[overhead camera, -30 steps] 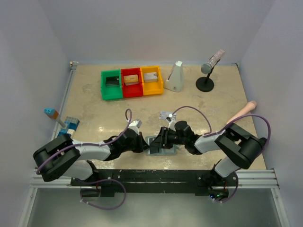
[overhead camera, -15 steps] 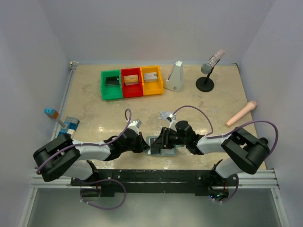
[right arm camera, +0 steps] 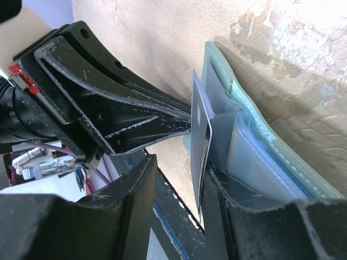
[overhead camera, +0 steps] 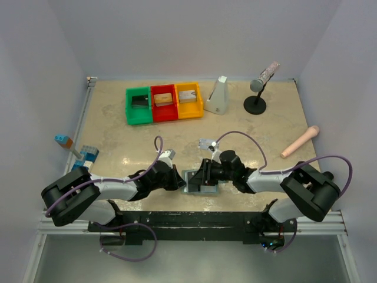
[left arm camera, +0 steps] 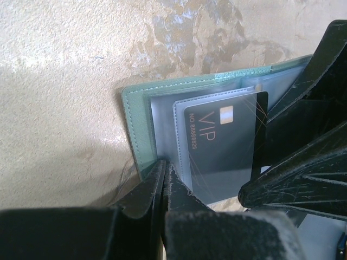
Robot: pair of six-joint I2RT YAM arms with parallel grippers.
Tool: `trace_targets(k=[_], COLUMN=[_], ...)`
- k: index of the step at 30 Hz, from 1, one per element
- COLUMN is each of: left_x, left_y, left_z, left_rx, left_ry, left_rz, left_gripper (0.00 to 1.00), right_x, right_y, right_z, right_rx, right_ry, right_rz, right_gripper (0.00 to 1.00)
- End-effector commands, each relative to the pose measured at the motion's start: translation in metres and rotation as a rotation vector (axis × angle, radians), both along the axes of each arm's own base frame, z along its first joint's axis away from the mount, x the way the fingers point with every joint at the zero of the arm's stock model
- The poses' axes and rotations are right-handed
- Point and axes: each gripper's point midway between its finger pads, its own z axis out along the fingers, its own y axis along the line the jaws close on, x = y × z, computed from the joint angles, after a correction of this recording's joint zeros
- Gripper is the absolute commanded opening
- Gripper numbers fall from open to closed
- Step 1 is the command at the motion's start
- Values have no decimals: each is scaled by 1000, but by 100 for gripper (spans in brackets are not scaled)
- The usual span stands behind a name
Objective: Take the credit cards out of the card holder
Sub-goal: Remove the credit card from the card holder.
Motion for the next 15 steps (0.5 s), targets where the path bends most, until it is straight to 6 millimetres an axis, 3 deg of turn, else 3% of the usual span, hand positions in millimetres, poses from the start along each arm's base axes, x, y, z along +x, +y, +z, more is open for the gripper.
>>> trace_targets(k=[1,15], left_x=[-32,-33], left_y=[42,44], left_z=[-52,-53], left_rx=[204,207], left_ry=[134,140], left_rz=[-6,-2], left_gripper=[0,0], right_x=[2,4], right_y=[-1,-13], right_z=[11,12], right_rx=[22,-1], right_ry=[-47,-61], right_rz=[-1,-34], right_gripper=[40,36])
